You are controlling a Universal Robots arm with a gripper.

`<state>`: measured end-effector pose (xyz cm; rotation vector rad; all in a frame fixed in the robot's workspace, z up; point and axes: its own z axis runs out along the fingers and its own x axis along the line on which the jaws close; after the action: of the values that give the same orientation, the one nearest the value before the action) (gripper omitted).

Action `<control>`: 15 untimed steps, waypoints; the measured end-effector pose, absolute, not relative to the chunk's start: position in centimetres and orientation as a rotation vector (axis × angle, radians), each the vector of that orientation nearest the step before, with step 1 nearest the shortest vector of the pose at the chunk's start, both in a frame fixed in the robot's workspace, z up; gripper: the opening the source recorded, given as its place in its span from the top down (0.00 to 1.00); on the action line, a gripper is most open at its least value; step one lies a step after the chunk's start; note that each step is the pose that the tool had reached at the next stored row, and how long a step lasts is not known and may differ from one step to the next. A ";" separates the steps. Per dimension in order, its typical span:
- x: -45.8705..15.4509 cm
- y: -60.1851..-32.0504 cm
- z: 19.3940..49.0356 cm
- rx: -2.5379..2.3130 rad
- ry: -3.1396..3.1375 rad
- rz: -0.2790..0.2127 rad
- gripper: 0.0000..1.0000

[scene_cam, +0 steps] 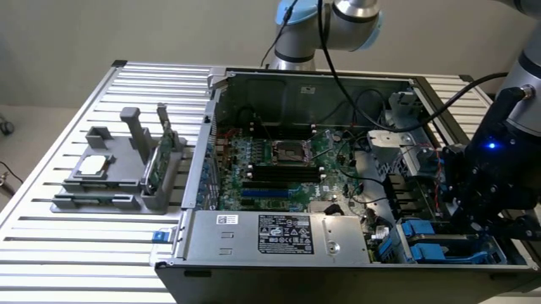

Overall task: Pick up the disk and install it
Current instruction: 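Insert the first disk wire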

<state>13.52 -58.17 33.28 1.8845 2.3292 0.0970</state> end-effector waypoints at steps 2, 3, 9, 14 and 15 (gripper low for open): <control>13.5 -58.1 33.3 1.887 2.324 0.094 0.81; 13.4 -58.1 33.3 1.888 2.322 0.093 0.81; 13.4 -57.6 33.2 1.893 2.312 0.087 0.81; 13.4 -57.4 33.2 1.902 2.295 0.077 0.81; 13.4 -57.4 33.2 1.905 2.290 0.074 0.81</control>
<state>13.36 -57.44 33.16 1.9053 2.2896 0.0740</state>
